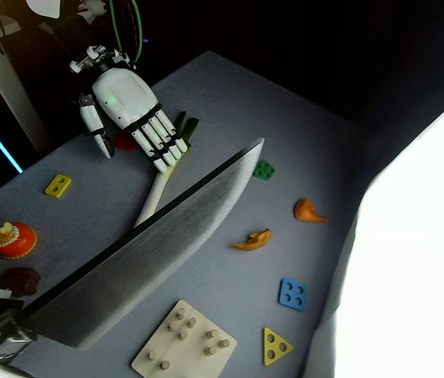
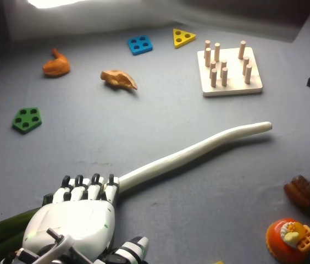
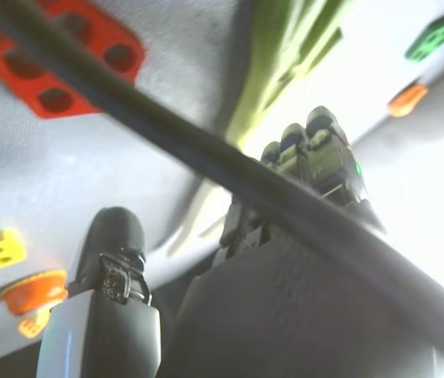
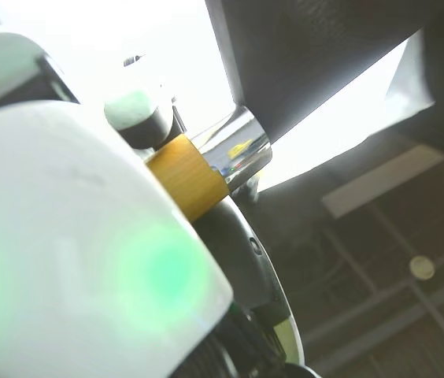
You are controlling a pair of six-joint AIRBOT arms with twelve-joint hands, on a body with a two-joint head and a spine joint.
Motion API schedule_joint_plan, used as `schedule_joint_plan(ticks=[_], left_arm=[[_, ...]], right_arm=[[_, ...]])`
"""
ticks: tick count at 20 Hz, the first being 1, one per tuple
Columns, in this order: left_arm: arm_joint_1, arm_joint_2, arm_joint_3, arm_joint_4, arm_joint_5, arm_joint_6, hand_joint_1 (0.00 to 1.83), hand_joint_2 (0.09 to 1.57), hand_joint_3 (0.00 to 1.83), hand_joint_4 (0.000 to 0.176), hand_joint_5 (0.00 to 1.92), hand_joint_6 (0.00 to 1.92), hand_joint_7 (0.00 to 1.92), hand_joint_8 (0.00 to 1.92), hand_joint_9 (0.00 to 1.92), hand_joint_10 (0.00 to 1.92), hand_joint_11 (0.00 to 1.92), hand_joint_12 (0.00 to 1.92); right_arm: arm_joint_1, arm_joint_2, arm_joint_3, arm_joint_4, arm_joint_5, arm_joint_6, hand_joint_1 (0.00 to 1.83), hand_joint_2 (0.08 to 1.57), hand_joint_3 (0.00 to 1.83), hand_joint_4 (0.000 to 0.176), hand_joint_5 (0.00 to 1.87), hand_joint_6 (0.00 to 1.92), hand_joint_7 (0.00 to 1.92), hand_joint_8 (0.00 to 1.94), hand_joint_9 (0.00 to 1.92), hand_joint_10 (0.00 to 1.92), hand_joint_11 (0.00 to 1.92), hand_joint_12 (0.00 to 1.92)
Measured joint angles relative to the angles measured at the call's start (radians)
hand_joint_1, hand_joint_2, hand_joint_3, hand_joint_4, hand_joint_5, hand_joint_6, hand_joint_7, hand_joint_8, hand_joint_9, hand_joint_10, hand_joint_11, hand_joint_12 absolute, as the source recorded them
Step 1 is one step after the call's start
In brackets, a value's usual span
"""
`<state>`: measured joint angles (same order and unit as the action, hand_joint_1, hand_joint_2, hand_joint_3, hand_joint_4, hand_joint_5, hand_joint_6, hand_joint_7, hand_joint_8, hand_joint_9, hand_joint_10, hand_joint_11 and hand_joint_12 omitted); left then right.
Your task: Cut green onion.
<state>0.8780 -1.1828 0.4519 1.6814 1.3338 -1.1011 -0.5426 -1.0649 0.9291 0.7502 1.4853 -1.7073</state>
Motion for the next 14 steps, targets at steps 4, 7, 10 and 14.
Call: schedule_joint_plan(ticks=[4, 7, 10, 14], left_arm=[[0.011, -0.002, 0.0, -0.017, 0.002, 0.0, 0.09, 1.35, 0.0, 0.0, 0.0, 0.0, 0.0, 0.0, 0.0, 0.0, 0.0, 0.0], [0.012, -0.005, 0.0, -0.022, 0.002, 0.0, 0.07, 1.35, 0.01, 0.0, 0.0, 0.0, 0.0, 0.0, 0.0, 0.0, 0.0, 0.0], [0.013, -0.005, -0.002, -0.028, 0.002, 0.0, 0.09, 1.35, 0.0, 0.0, 0.0, 0.0, 0.0, 0.0, 0.0, 0.0, 0.0, 0.0], [0.016, -0.005, -0.005, -0.034, 0.0, 0.0, 0.27, 1.36, 0.0, 0.0, 0.0, 0.0, 0.0, 0.0, 0.0, 0.0, 0.0, 0.0]], right_arm=[[-0.054, -0.001, -0.115, 0.037, 0.076, -0.051, 1.53, 0.8, 0.71, 0.176, 1.26, 1.92, 1.55, 1.94, 1.62, 1.92, 1.67, 1.92], [-0.068, -0.006, -0.153, 0.117, 0.093, -0.061, 1.55, 0.81, 0.71, 0.176, 1.22, 1.92, 1.53, 1.94, 1.6, 1.92, 1.66, 1.92], [-0.084, -0.046, -0.153, 0.153, 0.117, -0.059, 1.53, 0.8, 0.72, 0.176, 1.29, 1.92, 1.56, 1.94, 1.62, 1.92, 1.68, 1.92], [-0.084, -0.082, -0.151, 0.219, 0.102, -0.044, 1.54, 0.79, 0.8, 0.176, 1.23, 1.92, 1.54, 1.94, 1.61, 1.92, 1.66, 1.92]])
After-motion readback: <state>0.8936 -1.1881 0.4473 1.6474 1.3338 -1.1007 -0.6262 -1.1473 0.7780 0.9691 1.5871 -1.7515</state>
